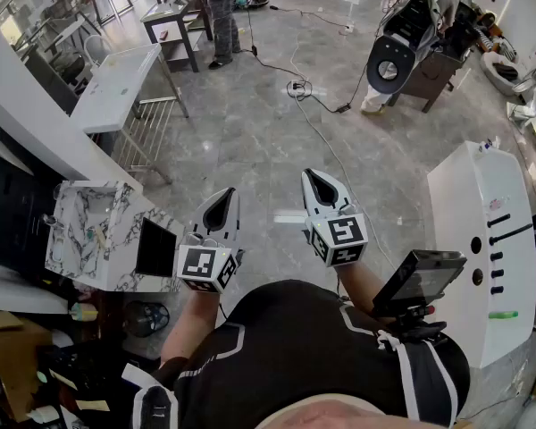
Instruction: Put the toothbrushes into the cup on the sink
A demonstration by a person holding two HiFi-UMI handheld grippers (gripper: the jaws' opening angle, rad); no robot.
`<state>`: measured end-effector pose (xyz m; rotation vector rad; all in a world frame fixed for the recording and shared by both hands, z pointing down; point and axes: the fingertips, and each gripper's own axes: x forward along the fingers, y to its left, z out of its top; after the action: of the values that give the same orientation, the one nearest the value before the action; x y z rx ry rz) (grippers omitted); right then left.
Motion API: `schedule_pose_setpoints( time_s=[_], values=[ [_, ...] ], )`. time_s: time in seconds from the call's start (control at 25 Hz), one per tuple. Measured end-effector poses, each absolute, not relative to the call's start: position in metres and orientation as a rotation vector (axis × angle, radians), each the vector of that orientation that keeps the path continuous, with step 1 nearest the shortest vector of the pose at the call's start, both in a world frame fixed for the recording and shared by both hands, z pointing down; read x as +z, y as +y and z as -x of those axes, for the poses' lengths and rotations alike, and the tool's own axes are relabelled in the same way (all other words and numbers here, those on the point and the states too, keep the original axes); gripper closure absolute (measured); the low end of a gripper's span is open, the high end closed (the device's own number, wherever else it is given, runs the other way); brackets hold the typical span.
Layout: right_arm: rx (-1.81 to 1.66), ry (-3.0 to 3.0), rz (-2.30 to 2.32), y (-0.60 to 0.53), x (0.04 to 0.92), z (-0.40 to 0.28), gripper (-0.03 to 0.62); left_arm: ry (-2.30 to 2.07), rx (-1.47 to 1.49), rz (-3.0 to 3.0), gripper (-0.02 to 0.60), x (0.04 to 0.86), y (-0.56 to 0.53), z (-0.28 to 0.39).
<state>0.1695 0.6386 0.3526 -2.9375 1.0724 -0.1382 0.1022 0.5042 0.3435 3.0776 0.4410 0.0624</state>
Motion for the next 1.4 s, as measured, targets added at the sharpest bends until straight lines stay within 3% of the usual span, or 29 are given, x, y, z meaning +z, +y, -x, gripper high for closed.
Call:
schedule_pose_setpoints(
  time_s=[0.64, 1.4],
  values=[
    [-0.138, 1.115, 2.919, 0.619, 0.351, -0.169, 0.574, 0.387, 0.063, -3.076, 0.576, 0.345, 0.487, -0.100],
    [-0.118, 1.279, 2.839, 0.497, 0.355, -0.136, 0.574, 0.306, 0.074, -3.094, 0.577, 0.357, 0.387, -0.066]
  ],
)
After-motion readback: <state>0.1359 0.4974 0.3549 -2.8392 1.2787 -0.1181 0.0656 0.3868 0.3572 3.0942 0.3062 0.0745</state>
